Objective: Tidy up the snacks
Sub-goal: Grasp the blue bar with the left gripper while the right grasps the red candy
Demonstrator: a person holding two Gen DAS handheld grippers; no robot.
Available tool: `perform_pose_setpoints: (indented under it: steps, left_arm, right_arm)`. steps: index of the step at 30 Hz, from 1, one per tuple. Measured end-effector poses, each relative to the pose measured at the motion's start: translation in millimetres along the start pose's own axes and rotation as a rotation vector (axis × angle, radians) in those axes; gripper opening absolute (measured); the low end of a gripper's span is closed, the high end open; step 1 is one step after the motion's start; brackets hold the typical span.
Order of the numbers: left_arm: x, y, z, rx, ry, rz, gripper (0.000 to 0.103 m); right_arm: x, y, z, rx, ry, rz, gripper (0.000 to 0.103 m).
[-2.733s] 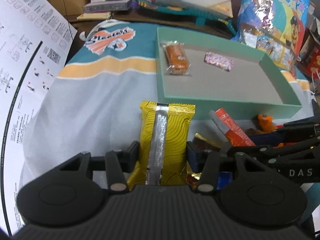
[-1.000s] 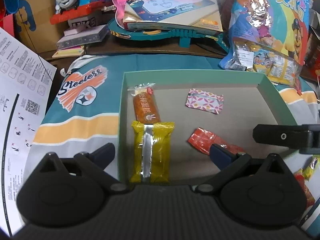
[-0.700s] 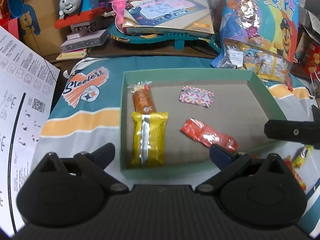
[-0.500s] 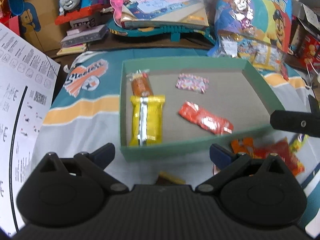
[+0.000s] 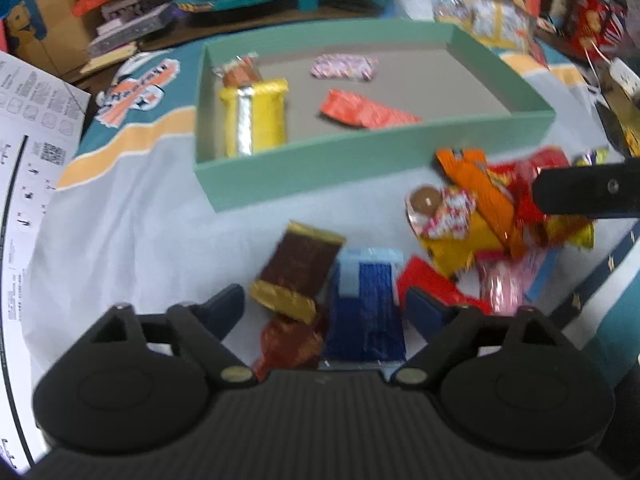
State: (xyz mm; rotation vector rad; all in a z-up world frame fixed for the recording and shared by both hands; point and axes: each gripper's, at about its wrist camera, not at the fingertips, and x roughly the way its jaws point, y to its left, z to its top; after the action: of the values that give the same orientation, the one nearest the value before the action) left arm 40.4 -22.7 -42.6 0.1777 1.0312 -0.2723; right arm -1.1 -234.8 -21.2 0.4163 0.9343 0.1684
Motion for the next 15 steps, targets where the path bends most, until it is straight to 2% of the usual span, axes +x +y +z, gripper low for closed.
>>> perform_pose_setpoints:
  steps: [7,8,9,11,12,15]
  left_arm:
    - [19.3,-9.4,-5.9,0.026,0.046,-0.032,0.061]
    - [22.0,-10.4,-6.2,0.027,0.044,-0.031,0.056]
    - [23.8,-10.6,-6.5,0.029,0.039,-0.034,0.042]
    - [25.6,-9.8,-6.4,0.024,0.027,-0.030,0.035]
    - [25.9,-7.8,-6.0,0.021,0.022,-0.025,0.035]
    - [27.5,8.4,-4.8,-0.024,0.020,-0.021,0.035]
  right_arm:
    - [6.5,-1.1,-8.8,0.004,0.027,0.005,0.103]
    - [8.6,-0.2,-9.5,0.002,0.030,0.006,0.103]
    - [11.2,1.7,-10.3,-0.004,0.036,0.006,0.102]
    - [15.4,5.3,-12.5,-0.028,0.046,0.003,0.096]
    - [17.0,7.0,-13.7,-0.041,0.049,0.000,0.096]
    - [22.3,15.4,-18.5,-0.086,0.064,-0.007,0.082]
